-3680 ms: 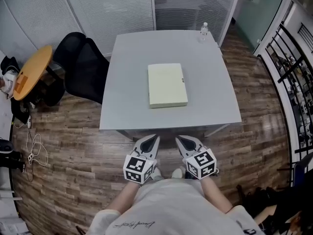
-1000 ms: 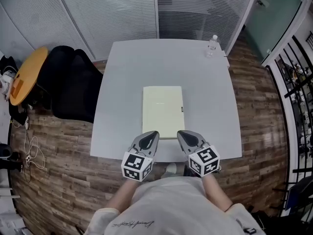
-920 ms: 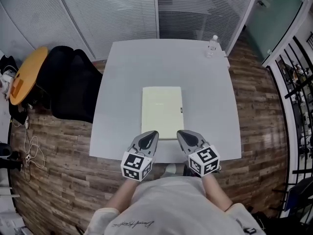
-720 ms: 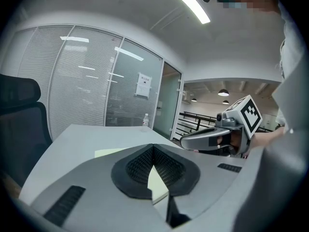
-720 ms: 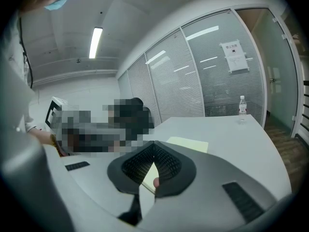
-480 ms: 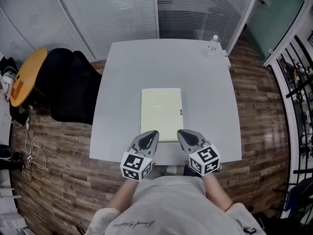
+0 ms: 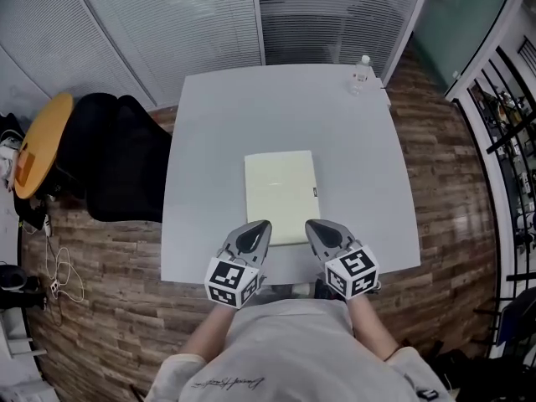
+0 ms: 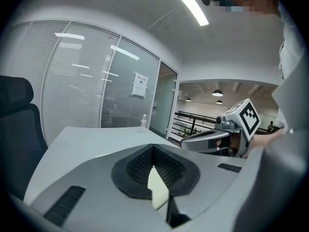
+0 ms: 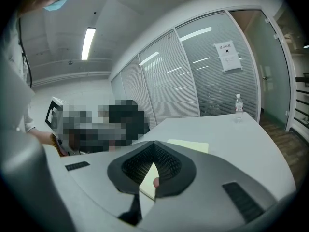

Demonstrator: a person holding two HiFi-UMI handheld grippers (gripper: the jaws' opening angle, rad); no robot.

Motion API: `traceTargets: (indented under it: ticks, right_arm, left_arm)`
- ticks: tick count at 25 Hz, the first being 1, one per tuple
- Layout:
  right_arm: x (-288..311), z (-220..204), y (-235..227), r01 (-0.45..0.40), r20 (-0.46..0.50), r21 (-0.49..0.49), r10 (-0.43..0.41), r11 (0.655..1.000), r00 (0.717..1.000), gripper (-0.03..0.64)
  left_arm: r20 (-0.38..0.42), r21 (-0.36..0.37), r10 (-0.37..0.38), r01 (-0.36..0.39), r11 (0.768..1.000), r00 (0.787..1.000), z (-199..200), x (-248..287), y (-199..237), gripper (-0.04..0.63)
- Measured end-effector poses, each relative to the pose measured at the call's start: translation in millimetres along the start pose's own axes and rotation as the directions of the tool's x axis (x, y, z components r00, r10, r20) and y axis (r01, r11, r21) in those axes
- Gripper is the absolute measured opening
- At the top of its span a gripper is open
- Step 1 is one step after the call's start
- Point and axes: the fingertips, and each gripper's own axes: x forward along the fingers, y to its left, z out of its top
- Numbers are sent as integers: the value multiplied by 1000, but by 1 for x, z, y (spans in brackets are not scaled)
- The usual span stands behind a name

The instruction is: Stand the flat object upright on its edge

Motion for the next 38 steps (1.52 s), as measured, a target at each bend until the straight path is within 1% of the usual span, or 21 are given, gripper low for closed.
traceTargets:
  ticks: [5, 14, 22, 32, 38]
  right_arm:
    - [2, 0, -4, 25, -9, 9, -25, 1000, 1000, 25]
    - [0, -8, -25, 64, -41, 18, -63, 998, 997, 25]
    - [18, -21, -33, 76, -81, 43, -73, 996, 994, 25]
    - [28, -35, -47, 86, -114, 66, -78, 994, 990, 25]
    - [36, -40, -64, 120, -130, 80, -109, 990, 986, 25]
  left_arm:
    - [-16, -3, -15, 15, 1000, 1000, -3, 1, 7, 11]
    - [-60, -6, -5, 5, 1000, 998, -15, 8, 17, 12]
    - [-106, -33, 12, -16, 999, 994, -29, 9, 38, 12]
    - [-130, -53, 31, -38, 998, 991, -40, 21, 53, 12]
    - [-156, -84, 46, -60, 995, 987, -56, 24, 66, 12]
